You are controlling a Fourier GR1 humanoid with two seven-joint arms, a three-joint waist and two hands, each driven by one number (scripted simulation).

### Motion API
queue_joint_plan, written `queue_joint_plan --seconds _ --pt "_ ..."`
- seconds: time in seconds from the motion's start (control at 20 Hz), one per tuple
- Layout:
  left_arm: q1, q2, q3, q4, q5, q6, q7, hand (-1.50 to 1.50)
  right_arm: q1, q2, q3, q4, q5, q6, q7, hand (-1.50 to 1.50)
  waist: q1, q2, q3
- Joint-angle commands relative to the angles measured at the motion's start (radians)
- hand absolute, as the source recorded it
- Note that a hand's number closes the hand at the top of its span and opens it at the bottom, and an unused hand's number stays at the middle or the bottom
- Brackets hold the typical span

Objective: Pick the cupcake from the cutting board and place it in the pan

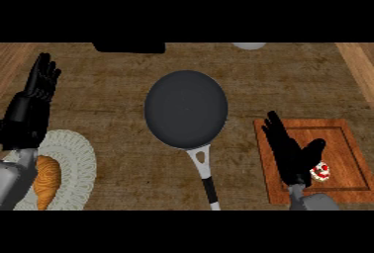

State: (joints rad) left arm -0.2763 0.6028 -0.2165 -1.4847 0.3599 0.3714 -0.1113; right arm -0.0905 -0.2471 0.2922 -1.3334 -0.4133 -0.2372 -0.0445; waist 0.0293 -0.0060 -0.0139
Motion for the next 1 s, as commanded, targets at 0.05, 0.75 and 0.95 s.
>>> queue_joint_plan --seconds 0.05,0.75,0.95 --pt "0.056 -0.057 -0.032 -0.033 0.032 -0.044 -0.022 0.00 -0.080 -0.112 -0.019 -0.037 -0.081 0.314 -0.070 1.50 -0.004 0.005 0.016" --pt "0.142 -0.247 -0.211 -0.056 0.007 -0.045 -0.081 0.00 -0.133 -0.666 -0.280 0.137 0.039 1.074 -0.644 -1.50 -0.016 0.016 0.022" --pt "0.128 -0.244 -0.219 -0.056 -0.010 -0.058 -0.081 0.00 -0.188 -0.724 -0.250 0.176 0.177 1.078 -0.736 -1.50 0.007 0.019 0.021"
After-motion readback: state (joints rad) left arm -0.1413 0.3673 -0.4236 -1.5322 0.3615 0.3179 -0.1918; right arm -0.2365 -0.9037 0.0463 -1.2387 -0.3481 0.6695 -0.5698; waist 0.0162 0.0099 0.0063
